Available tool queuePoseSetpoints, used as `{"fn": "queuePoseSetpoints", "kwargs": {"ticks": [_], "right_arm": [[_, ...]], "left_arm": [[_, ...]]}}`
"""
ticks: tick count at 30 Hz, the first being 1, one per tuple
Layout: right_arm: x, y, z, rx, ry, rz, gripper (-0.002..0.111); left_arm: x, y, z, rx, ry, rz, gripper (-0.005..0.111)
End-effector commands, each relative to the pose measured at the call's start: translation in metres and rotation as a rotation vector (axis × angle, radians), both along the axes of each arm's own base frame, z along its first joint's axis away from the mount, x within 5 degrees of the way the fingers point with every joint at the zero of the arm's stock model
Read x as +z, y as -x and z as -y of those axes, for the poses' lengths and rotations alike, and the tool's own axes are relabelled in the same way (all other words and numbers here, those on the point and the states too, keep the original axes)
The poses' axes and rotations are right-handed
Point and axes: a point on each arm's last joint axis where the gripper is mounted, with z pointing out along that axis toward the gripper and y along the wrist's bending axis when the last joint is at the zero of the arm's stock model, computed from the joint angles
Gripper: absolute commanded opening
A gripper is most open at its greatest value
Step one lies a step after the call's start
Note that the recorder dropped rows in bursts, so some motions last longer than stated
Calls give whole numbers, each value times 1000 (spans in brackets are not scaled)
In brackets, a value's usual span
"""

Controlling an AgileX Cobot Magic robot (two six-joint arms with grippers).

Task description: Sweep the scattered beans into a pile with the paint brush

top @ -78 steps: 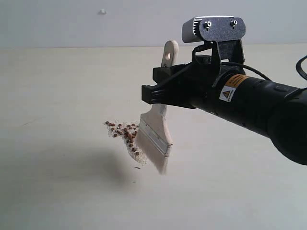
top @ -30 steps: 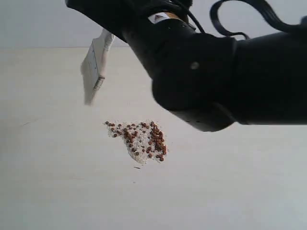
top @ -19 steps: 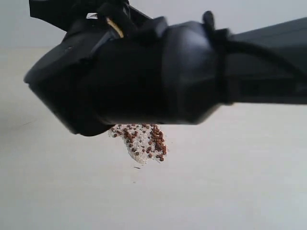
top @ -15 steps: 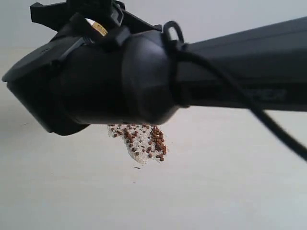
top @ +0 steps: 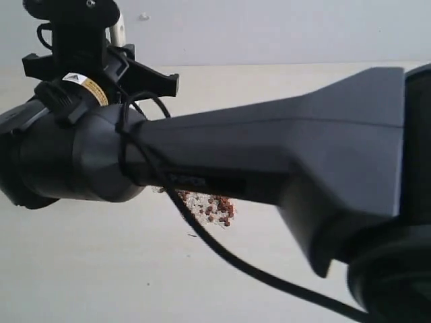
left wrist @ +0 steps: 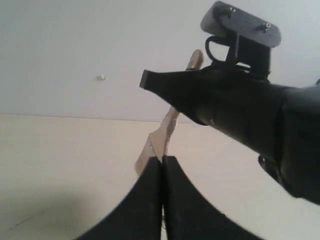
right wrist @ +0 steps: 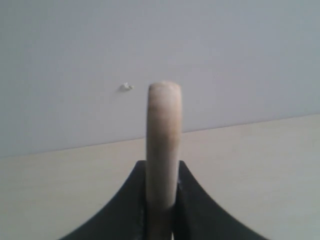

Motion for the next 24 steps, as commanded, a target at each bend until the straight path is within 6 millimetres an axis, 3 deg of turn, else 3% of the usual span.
{"fn": "queuePoseSetpoints", "kwargs": {"ticks": [1, 7, 24], "right_arm": [[-10, -3, -8, 18, 37, 66, 0], [-23, -5, -10, -2, -55, 68, 0], [-55, -19, -3, -44, 24, 7, 0]], "left_arm": [[-2, 0, 0, 3, 0, 1, 0], [-2, 0, 0, 3, 0, 1, 0], [-2, 0, 0, 3, 0, 1, 0]]}}
